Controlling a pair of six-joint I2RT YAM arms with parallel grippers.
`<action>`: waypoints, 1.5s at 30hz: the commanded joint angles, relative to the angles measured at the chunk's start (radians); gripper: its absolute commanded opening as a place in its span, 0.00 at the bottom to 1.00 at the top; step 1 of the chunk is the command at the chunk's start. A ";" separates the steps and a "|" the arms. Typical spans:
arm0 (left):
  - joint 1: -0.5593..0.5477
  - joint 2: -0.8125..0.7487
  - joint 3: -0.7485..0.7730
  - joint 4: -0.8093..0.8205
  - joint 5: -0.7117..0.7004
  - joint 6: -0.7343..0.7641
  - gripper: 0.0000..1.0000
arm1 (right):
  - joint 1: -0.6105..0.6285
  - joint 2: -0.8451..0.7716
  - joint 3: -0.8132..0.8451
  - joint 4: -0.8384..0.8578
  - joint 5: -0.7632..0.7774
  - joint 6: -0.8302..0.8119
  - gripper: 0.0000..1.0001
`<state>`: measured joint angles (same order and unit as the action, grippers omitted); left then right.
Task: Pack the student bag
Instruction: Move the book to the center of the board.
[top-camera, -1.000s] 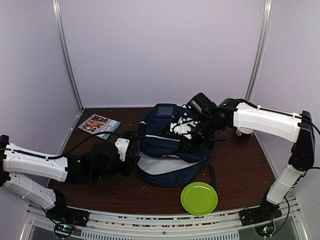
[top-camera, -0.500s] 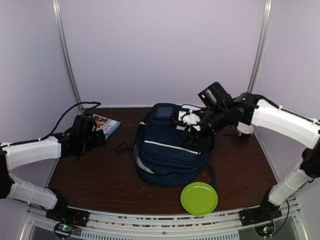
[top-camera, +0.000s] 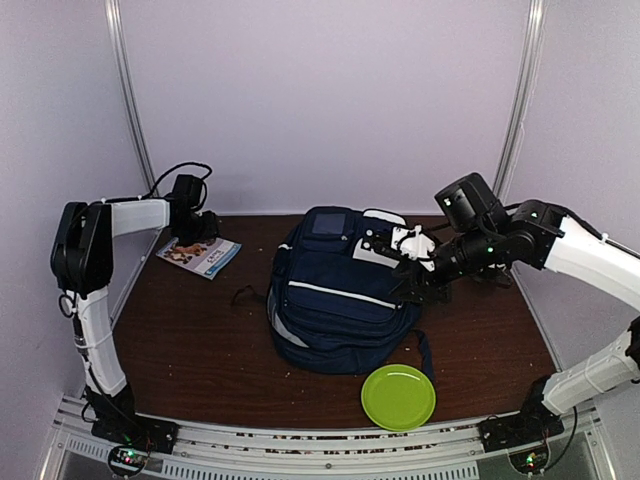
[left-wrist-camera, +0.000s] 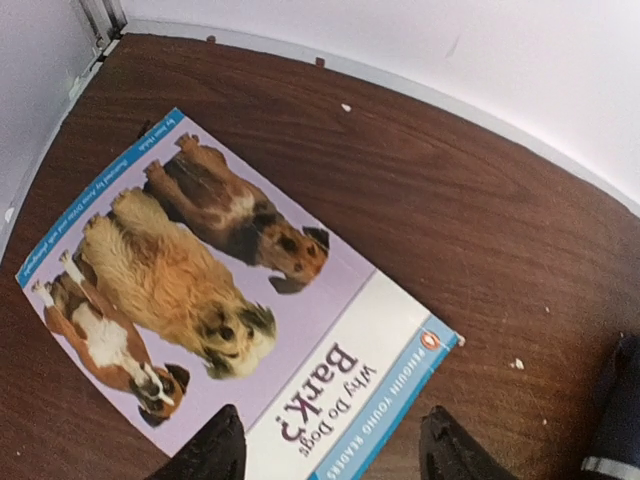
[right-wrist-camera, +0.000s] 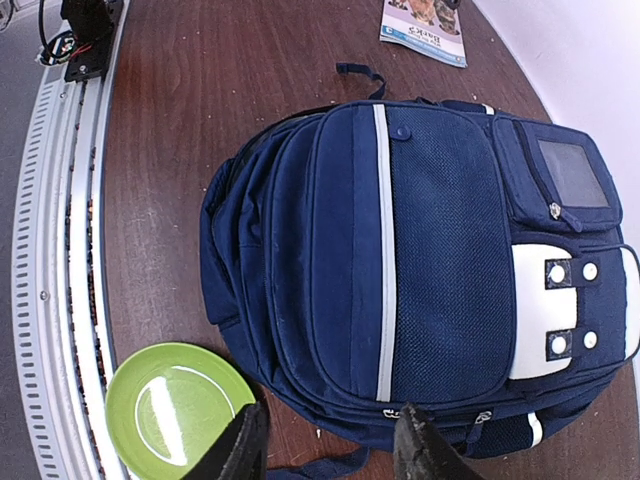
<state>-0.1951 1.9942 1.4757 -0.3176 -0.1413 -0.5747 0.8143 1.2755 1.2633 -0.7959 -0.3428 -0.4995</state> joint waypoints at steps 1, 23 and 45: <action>0.101 0.093 0.154 -0.156 0.029 0.020 0.62 | -0.009 -0.065 -0.041 0.038 0.037 0.011 0.46; 0.304 0.531 0.806 -0.397 0.169 -0.013 0.98 | -0.023 0.012 -0.019 -0.003 0.056 -0.001 0.51; 0.203 0.606 0.871 -0.582 0.348 0.048 0.98 | -0.024 0.041 0.012 -0.018 0.039 0.002 0.51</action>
<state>0.0875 2.6129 2.3810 -0.8318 0.1608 -0.5861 0.7948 1.3262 1.2465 -0.8047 -0.3058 -0.4980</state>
